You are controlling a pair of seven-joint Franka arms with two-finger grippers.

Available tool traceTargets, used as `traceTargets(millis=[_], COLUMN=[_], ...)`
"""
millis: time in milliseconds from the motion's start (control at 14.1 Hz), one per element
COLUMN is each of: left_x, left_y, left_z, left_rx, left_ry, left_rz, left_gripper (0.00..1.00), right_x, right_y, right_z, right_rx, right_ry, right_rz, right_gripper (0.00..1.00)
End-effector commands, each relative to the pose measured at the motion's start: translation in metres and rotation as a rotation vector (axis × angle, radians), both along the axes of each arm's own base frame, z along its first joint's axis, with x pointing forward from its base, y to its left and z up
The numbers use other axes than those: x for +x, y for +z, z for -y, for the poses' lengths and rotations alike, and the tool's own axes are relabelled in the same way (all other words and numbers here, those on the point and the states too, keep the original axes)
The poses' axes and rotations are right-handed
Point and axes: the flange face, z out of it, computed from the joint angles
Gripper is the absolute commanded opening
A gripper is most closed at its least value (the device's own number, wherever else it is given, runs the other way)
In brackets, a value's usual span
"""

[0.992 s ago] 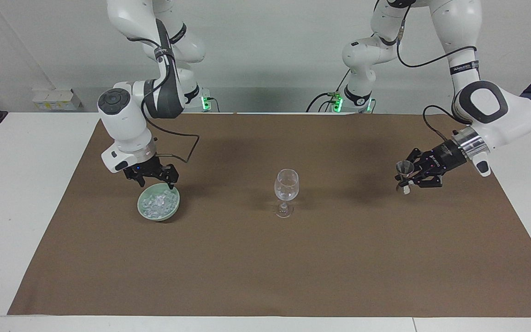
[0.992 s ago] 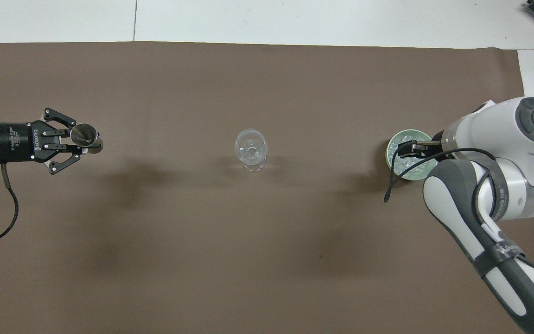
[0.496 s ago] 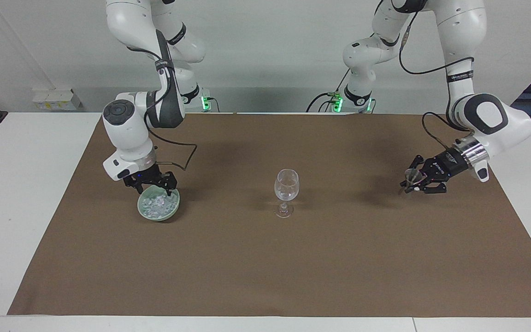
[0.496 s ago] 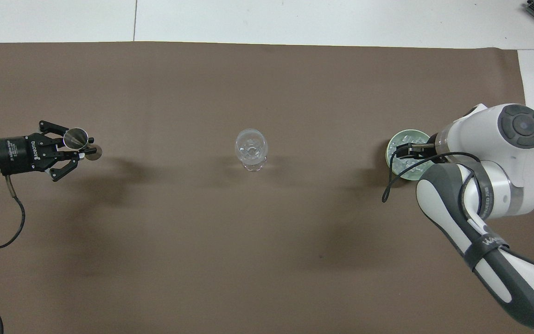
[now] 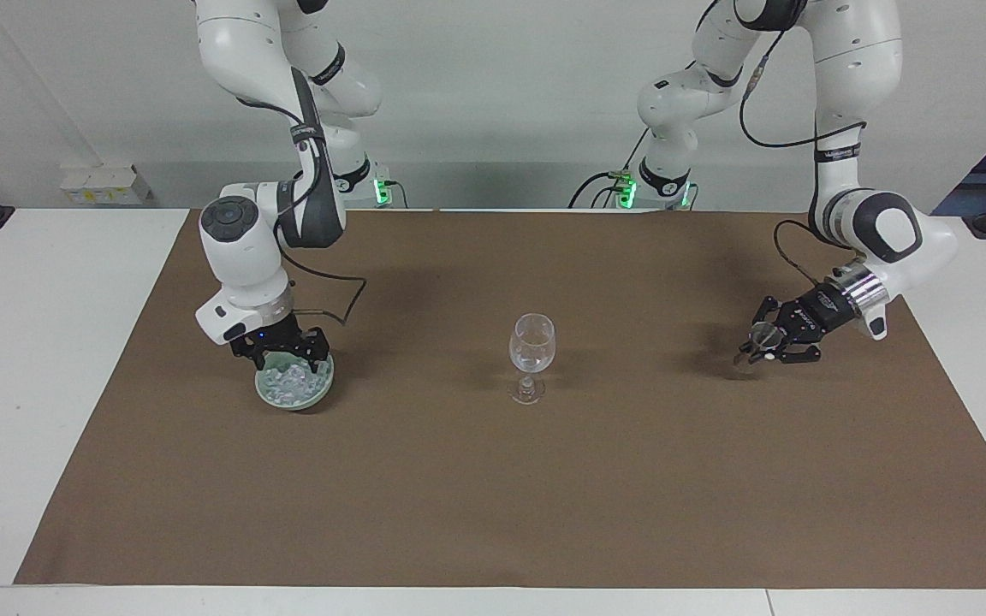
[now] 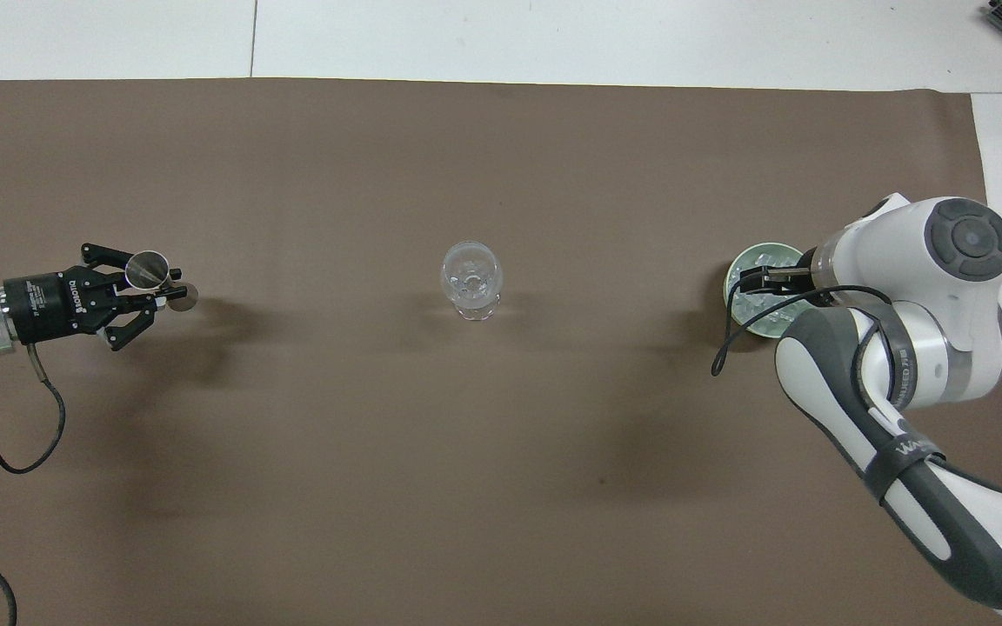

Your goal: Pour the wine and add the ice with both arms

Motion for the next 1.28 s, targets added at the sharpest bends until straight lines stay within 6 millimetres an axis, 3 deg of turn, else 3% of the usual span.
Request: traceTargets(millis=[0, 142, 354, 851, 921, 1063, 1134, 1205], left_x=[-0.006, -0.015, -0.02, -0.013, -0.011, -0.008, -0.008, -0.008], left_y=[-0.01, -0.02, -0.025, -0.028, -0.03, -0.031, -0.036, -0.037], left_z=[-0.008, -0.016, -0.017, 0.004, 0.009, 0.014, 0.015, 0.016], left_rx=[-0.026, -0.034, -0.045, -0.058, -0.05, -0.045, -0.049, -0.054], left_ry=[0.04, 0.052, 0.062, 0.068, 0.068, 0.061, 0.061, 0.068], left_rz=[0.034, 0.042, 0.095, 0.134, 0.132, 0.133, 0.127, 0.128], left_gripper=[0.0, 0.0, 0.0, 0.0, 0.0, 0.0, 0.0, 0.0], right_x=[0.002, 0.002, 0.002, 0.0, 0.0, 0.0, 0.0, 0.001], right_y=[-0.008, -0.008, -0.008, -0.009, -0.008, -0.008, -0.008, -0.007], right_z=[0.004, 0.0, -0.001, -0.004, -0.005, -0.004, -0.004, -0.004], right_rx=[-0.009, -0.009, -0.009, -0.012, -0.011, -0.012, -0.012, -0.011], right_ry=[0.03, 0.035, 0.038, 0.041, 0.041, 0.041, 0.039, 0.038], right_rz=[0.016, 0.015, 0.011, -0.002, 0.001, 0.001, 0.0, 0.003], right_gripper=[0.96, 0.9, 0.66, 0.63, 0.5, 0.13, 0.02, 0.0])
